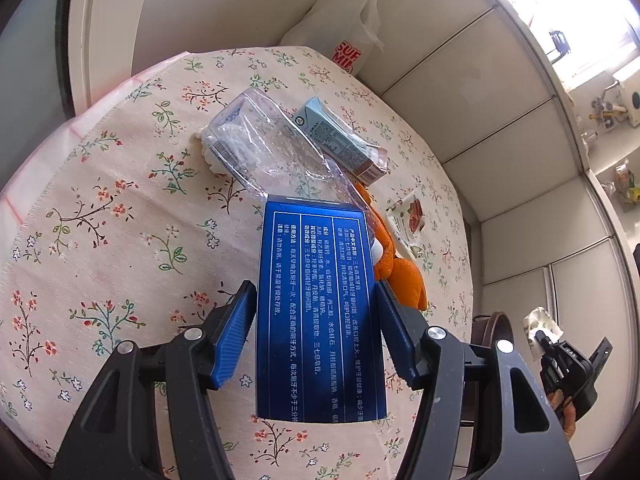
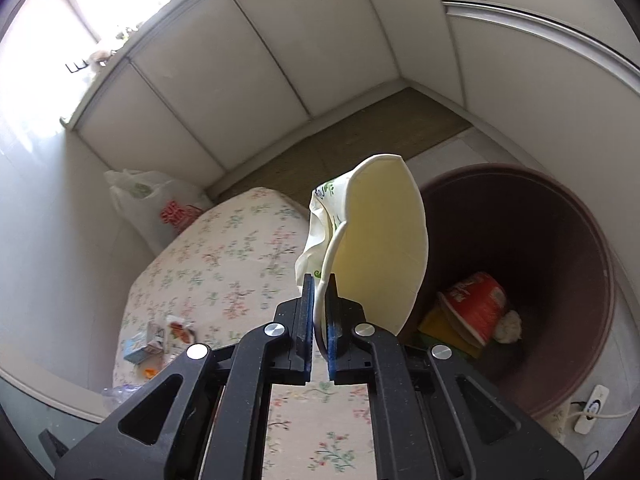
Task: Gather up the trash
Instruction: 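Carry the paper cup over the bin and open the right tool while the left carries the box, then open the left tool over the brown bin to drop the blue box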
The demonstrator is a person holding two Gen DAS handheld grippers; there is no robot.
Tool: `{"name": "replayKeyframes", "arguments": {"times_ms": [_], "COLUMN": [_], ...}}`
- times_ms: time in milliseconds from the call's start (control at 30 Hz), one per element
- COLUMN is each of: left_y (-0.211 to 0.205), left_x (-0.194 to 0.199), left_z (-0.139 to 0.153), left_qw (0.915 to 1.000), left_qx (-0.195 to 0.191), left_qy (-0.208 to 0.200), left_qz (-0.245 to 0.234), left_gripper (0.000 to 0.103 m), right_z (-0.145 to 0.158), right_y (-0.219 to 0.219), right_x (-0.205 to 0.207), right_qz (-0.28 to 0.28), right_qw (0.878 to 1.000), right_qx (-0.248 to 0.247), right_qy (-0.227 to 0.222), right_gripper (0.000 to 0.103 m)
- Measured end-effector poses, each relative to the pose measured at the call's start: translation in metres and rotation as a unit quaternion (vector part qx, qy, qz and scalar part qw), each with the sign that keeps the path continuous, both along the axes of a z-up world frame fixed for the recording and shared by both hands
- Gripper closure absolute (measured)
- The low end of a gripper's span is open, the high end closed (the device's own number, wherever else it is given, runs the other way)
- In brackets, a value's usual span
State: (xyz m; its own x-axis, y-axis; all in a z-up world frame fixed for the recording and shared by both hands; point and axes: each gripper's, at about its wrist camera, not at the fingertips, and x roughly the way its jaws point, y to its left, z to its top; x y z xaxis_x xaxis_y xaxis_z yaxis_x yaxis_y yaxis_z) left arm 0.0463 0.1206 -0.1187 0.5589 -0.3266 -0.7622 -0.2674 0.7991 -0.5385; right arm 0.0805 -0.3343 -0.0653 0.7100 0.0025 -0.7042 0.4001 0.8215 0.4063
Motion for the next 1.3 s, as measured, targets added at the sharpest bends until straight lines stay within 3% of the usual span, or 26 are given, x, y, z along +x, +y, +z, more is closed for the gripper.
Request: {"name": "replayKeyframes", "arguments": {"times_ms": [67, 100, 133, 167, 200, 267, 367, 733, 967, 1300], "left_y": [-0.003, -0.005, -0.007, -0.01, -0.014, -0.023, -0.04, -0.124, -0.229, -0.334], "left_x": [0.001, 0.001, 0.001, 0.001, 0.002, 0.003, 0.005, 0.026, 0.042, 0.058], "left_z": [0.0, 0.001, 0.001, 0.002, 0.002, 0.004, 0.006, 0.038, 0.076, 0.075], "left_qw": [1.0, 1.0, 1.0, 1.0, 0.9999, 0.9997, 0.999, 0.9929, 0.9796, 0.9636], "left_qx": [-0.001, -0.001, -0.001, 0.0, 0.0, 0.003, 0.004, -0.046, -0.035, -0.036], "left_qy": [0.0, -0.002, -0.003, -0.004, -0.005, -0.007, -0.008, -0.015, -0.055, -0.039], "left_qz": [-0.002, -0.004, -0.005, -0.009, -0.013, -0.024, -0.044, -0.108, -0.19, -0.262], "left_gripper": [0.043, 0.043, 0.043, 0.043, 0.043, 0.043, 0.043, 0.043, 0.043, 0.043], "right_z": [0.0, 0.0, 0.0, 0.002, 0.004, 0.011, 0.022, 0.055, 0.065, 0.054], "right_y": [-0.001, -0.001, -0.001, 0.0, 0.002, 0.004, 0.001, -0.06, -0.084, -0.122], "right_x": [-0.002, -0.003, -0.005, -0.007, -0.006, -0.013, -0.023, -0.068, -0.083, -0.099], "right_qz": [-0.007, -0.01, -0.013, -0.017, -0.023, -0.04, -0.052, -0.141, -0.166, -0.202], "right_qw": [1.0, 0.999, 0.999, 0.997, 0.995, 0.99, 0.985, 0.987, 0.983, 0.974], "right_qx": [-0.02, -0.032, -0.046, -0.071, -0.087, -0.133, -0.162, -0.071, -0.028, 0.047], "right_qy": [0.009, 0.015, 0.022, 0.035, 0.04, 0.04, 0.031, -0.038, -0.074, -0.086], "right_gripper": [0.096, 0.09, 0.08, 0.051, 0.031, 0.026, 0.006, 0.007, 0.007, 0.007]}}
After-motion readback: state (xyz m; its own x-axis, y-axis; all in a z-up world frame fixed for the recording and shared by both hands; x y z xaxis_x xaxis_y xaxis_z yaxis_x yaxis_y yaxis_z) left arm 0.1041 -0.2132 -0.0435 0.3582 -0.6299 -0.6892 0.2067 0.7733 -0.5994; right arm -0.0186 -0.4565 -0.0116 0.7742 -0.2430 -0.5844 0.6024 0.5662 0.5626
